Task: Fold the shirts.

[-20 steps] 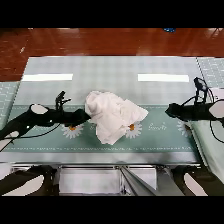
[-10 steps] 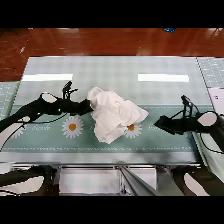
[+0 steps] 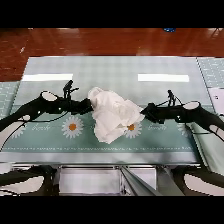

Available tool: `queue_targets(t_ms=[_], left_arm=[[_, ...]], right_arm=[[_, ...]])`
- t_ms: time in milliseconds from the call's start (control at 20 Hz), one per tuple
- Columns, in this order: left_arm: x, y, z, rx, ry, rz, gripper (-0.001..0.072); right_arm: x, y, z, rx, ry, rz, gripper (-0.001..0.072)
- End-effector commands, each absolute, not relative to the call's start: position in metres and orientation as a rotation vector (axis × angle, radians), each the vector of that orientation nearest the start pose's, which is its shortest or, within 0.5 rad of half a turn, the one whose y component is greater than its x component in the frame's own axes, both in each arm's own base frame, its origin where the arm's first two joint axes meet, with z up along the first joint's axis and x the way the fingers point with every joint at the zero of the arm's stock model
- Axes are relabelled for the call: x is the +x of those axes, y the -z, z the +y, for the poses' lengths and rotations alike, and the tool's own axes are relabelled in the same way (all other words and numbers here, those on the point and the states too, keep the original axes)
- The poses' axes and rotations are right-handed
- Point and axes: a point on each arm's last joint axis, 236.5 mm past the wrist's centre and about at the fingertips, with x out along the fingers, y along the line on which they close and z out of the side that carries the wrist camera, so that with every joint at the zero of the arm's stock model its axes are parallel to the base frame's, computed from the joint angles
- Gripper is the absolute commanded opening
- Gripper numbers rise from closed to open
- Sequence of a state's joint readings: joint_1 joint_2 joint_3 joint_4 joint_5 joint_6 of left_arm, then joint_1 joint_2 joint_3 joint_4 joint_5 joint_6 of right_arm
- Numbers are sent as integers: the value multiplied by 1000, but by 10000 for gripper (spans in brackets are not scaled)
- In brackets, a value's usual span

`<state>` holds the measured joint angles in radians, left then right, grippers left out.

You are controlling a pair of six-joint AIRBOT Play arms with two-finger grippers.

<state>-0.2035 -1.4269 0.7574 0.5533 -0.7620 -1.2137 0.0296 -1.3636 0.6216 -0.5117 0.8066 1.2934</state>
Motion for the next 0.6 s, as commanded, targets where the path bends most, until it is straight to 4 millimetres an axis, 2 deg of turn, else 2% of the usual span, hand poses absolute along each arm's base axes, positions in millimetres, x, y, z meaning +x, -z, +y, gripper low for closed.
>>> queue_targets(t_ms=[0,50,150,250,350,400,500,550], left_arm=[[336,90,-213,-674,445,1320,15],[337,86,-213,-678,455,1322,15],[346,61,-210,-712,516,1325,15],[365,9,-201,-719,615,1269,15],[395,-65,-178,-690,670,1110,14],[410,-106,-163,-673,666,1010,15],[432,-198,-129,-627,636,778,14],[434,-243,-116,-590,628,672,14]], right_arm=[[345,96,181,891,-375,1368,92],[351,83,190,848,-445,1352,21],[369,45,199,764,-556,1309,21],[405,-9,184,654,-552,1193,21],[442,-84,155,513,-499,1011,21],[456,-131,141,443,-474,911,21],[467,-224,117,322,-430,725,21],[464,-268,110,267,-421,640,21]])
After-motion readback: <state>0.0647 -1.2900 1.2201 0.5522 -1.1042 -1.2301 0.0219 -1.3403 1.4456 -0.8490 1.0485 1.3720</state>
